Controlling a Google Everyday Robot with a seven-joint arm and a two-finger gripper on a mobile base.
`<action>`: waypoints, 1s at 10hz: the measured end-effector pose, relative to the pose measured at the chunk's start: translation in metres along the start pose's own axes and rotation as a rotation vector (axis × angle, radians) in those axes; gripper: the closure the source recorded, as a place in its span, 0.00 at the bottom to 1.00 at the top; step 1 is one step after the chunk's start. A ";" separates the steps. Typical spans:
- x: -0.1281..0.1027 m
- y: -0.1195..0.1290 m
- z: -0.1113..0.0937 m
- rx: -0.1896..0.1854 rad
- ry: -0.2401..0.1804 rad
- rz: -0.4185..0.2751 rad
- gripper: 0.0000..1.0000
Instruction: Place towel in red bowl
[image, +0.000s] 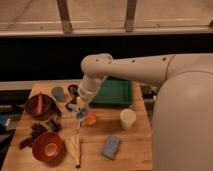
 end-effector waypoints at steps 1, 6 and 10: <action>-0.016 0.018 0.004 -0.033 -0.007 -0.049 1.00; -0.024 0.029 0.006 -0.054 -0.010 -0.078 1.00; -0.033 0.045 0.024 -0.096 0.040 -0.146 1.00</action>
